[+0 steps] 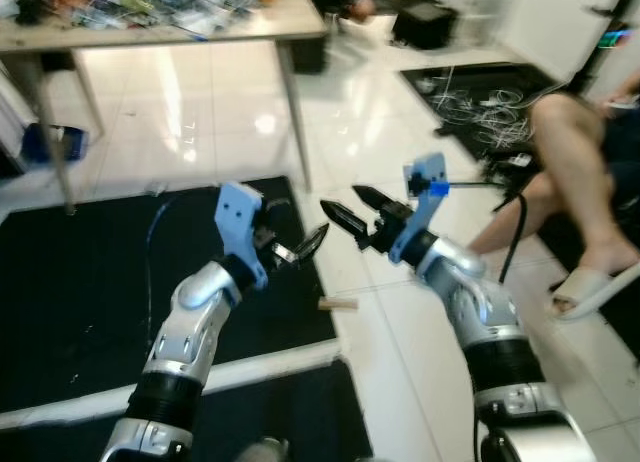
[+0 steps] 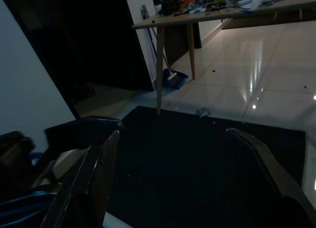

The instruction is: Picking trash to rubbish bin

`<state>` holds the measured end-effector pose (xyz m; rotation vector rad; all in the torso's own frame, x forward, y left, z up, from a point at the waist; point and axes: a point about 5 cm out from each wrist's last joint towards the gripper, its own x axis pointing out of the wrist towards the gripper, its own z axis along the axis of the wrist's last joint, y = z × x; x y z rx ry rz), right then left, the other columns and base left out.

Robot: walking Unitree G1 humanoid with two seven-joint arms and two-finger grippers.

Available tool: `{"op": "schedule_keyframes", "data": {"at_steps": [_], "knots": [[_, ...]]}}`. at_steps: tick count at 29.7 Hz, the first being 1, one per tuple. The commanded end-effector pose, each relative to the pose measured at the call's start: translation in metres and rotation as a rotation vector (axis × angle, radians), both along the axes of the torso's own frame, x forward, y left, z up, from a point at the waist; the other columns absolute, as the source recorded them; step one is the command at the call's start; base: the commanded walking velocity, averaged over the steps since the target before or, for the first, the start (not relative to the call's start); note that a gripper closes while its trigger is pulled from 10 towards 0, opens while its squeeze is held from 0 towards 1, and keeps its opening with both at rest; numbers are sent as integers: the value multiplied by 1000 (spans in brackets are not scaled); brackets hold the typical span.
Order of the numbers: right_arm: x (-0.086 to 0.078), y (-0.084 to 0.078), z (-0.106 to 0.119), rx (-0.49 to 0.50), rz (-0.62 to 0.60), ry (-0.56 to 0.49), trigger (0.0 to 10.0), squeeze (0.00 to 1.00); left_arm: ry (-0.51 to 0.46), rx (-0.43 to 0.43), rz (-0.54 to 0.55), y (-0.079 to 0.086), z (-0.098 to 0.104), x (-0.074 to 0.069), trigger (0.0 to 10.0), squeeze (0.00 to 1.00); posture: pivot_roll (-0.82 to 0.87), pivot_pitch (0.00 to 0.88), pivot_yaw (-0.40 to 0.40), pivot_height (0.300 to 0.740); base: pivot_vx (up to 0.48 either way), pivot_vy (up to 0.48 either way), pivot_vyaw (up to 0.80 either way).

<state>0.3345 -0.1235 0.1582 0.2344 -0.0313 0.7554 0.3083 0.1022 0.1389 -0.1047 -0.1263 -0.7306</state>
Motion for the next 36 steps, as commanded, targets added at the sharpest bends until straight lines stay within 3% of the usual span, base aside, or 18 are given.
{"op": "schedule_keyframes", "data": {"at_steps": [1, 10, 36], "knots": [[-1, 2, -1, -1, 4, 2, 10000, 0, 17, 7, 9, 3, -4, 0, 10000, 0, -35, 0, -39, 740, 0, 0, 781], [0, 0, -1, 27, -14, 9, 10000, 0, 21, 16, 8, 3, -5, 0, 10000, 0, -35, 0, -40, 740, 0, 0, 743], [3, -2, -1, 59, -51, 30, 10000, 0, 19, 25, -19, 0, -5, 1, 10000, 0, -41, 0, -38, 740, 341, 0, 0]]}}
